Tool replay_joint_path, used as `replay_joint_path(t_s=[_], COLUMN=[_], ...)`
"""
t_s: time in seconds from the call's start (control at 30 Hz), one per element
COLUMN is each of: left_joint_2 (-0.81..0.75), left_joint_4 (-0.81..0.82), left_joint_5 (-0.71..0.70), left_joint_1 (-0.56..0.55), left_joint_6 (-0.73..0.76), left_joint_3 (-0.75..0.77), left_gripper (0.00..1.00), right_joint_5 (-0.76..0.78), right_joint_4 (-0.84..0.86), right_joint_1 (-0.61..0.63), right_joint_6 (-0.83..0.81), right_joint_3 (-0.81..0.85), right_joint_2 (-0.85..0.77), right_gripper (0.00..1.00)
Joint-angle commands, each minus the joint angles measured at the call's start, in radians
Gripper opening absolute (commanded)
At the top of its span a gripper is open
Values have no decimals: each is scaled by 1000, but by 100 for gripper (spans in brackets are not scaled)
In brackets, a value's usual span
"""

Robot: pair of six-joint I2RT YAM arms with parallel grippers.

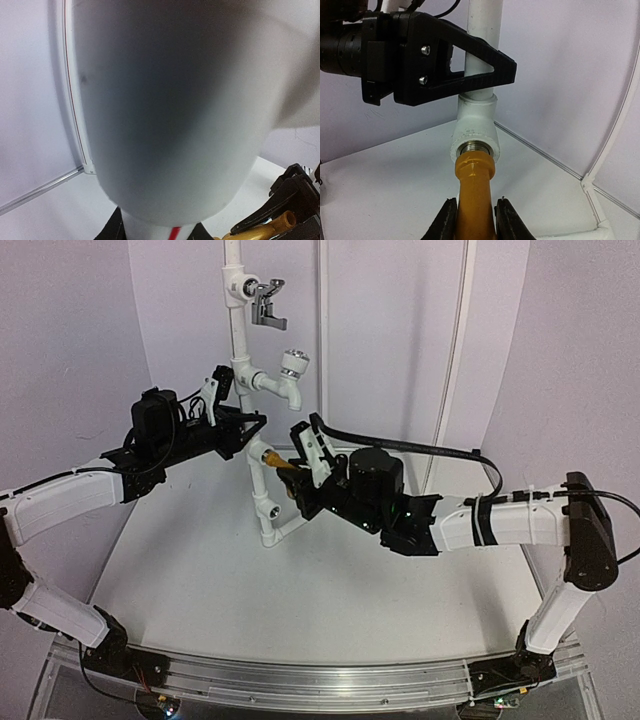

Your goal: Install the water faucets

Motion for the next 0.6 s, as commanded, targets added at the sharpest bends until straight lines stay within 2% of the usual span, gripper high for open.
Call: replay_joint_path(t_s=[0.0,0.57], left_joint_2=[11,12], left_joint_4=[-151,-151], left_joint_5=[182,189], left_joint_1=[-80,-91], left_joint_6=[-165,-159], left_joint_3=[-28,-30], left_gripper=[0,0], right_joint_5=[-70,-242], right_joint_4=[49,24], right_joint_1=[-49,-124], right_joint_6=[134,445], right_joint_3=[55,87], right_joint_2=[-4,15], right_gripper=[0,0])
